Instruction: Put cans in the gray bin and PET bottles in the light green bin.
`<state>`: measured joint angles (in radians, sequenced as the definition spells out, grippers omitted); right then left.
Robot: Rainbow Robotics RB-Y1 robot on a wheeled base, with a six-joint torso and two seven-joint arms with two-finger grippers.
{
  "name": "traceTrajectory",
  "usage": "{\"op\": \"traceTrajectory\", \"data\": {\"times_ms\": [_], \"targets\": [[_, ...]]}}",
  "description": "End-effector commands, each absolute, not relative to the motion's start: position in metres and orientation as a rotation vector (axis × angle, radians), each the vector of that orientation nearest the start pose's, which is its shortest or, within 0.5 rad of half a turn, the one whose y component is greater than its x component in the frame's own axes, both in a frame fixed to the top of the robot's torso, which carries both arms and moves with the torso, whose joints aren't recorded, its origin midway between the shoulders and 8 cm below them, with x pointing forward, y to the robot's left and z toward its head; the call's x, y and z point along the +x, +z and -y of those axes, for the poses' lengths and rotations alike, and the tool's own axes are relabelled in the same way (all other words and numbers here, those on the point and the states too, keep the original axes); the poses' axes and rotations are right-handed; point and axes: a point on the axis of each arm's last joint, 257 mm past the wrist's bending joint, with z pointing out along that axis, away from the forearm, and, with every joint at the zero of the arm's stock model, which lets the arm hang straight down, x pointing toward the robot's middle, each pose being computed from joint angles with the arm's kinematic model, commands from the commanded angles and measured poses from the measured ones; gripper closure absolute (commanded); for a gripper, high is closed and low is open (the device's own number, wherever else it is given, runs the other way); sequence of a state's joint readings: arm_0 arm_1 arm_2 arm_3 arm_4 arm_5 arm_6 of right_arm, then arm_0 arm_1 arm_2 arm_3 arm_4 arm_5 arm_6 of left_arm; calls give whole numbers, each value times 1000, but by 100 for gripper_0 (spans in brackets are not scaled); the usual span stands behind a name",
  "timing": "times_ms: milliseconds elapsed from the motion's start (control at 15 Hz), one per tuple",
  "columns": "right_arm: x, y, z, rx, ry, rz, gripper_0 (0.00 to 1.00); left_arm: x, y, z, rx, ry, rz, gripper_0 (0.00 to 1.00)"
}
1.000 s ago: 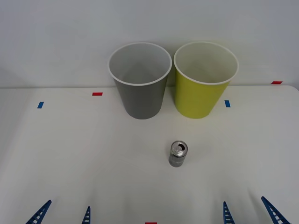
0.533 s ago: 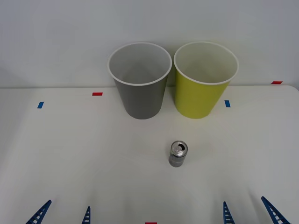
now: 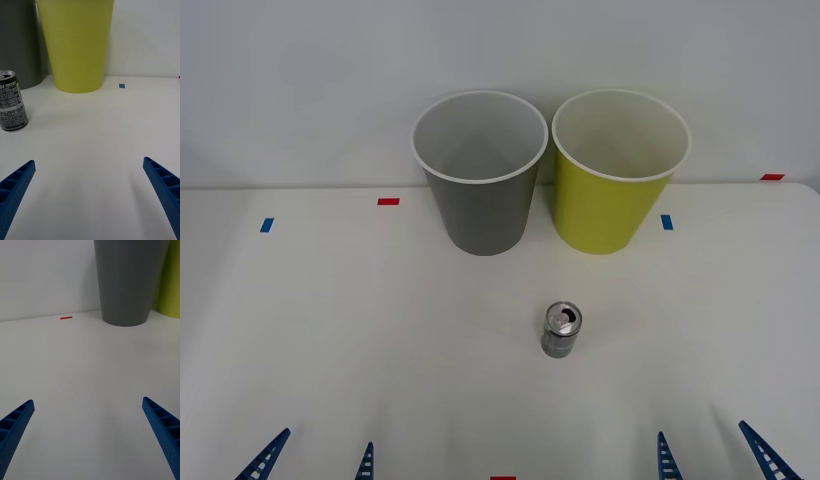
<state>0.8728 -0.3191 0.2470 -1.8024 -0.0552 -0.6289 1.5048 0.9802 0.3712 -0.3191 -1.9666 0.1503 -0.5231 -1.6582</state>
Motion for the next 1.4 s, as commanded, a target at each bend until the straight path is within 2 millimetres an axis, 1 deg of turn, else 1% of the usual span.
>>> {"op": "traceTrajectory", "data": {"times_ms": [67, 800, 867, 1000, 1067, 1267, 1400], "targets": [[247, -305, 249, -103, 54, -1605, 0, 229, -291, -229, 139, -39, -1670, 0], [247, -305, 249, -103, 54, -1605, 0, 229, -291, -229, 139, -39, -1670, 0], [243, -318, 249, -99, 52, -1635, 0, 229, -291, -229, 139, -39, -1670, 0], [238, -310, 241, -111, 72, -1604, 0, 229, -291, -229, 139, -39, -1670, 0], [237, -304, 241, -120, 73, -1584, 0, 229, -291, -229, 139, -39, -1670, 0], [239, -295, 235, -142, 84, -1546, 0, 229, -291, -229, 139, -39, -1670, 0], [241, -293, 219, -187, 124, -1534, 0, 229, -291, -229, 139, -39, -1670, 0]]}}
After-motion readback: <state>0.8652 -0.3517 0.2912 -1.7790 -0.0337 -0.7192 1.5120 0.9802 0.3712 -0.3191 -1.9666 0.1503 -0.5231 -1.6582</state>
